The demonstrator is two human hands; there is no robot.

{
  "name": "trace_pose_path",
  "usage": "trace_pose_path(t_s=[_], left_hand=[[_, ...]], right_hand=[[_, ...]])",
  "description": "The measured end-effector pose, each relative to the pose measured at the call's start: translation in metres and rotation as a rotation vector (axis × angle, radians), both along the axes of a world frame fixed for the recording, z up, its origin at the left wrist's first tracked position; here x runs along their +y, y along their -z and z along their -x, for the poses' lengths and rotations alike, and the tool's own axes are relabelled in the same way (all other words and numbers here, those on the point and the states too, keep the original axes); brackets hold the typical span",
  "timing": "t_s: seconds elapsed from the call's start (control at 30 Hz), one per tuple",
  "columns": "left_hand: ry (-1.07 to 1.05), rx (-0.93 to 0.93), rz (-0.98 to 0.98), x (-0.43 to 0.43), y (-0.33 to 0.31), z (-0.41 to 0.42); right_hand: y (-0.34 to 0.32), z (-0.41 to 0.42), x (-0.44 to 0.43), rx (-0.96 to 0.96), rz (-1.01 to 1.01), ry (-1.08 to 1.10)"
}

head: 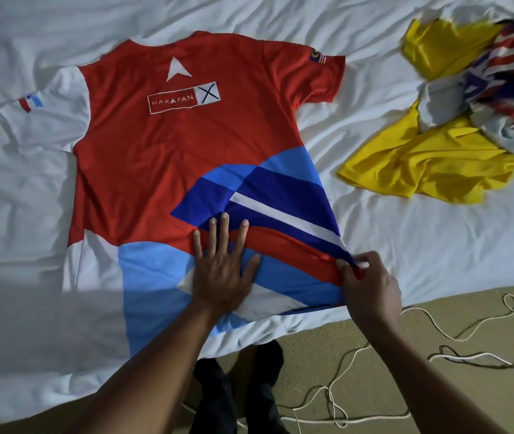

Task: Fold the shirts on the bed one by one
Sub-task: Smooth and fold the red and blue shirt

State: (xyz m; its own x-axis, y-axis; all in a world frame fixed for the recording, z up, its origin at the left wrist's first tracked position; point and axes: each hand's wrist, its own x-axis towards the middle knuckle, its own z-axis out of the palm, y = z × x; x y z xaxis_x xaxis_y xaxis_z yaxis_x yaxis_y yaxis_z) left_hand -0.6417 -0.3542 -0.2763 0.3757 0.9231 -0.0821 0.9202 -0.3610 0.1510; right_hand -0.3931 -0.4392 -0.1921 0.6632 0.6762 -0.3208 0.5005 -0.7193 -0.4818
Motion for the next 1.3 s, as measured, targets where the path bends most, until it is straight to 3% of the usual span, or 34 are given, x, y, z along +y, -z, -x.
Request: trace_pose_path(t_s=[0.07,0.13,0.27,0.33,0.57,0.77,1.0,1.3], left_hand=[[0.001,0.001,-0.005,0.000,0.001,0.000],[-0.005,0.007,0.003,0.000,0.001,-0.001],[-0.006,-0.002,-0.032,-0.002,0.003,-0.001],[-0.001,-0.016,-0.077,-0.002,0.005,0.000],[0.018,0.014,-0.023,0.000,0.004,0.000],[-0.033,-0.103,-0.020,0.004,-0.008,-0.004],[-0.061,-0.273,-0.108,0.074,-0.050,-0.039],[-0.173,-0.497,0.055,0.183,-0.061,-0.117]], right_hand=[[0.001,0.006,-0.002,-0.232,-0.060,-0.101],[0.003,0.018,0.003,-0.348,-0.202,-0.226],[0.021,0.048,0.027,-0.332,-0.137,-0.631],[0.039,0.051,0.030,-0.345,-0.061,-0.699],[0.068,0.022,0.000,-0.442,-0.005,-0.636],[0.045,0.027,0.011,-0.427,-0.036,-0.548],[0.020,0.017,0.091,-0.429,-0.060,-0.539],[0.019,-0.026,0.238,-0.400,-0.152,-0.636]])
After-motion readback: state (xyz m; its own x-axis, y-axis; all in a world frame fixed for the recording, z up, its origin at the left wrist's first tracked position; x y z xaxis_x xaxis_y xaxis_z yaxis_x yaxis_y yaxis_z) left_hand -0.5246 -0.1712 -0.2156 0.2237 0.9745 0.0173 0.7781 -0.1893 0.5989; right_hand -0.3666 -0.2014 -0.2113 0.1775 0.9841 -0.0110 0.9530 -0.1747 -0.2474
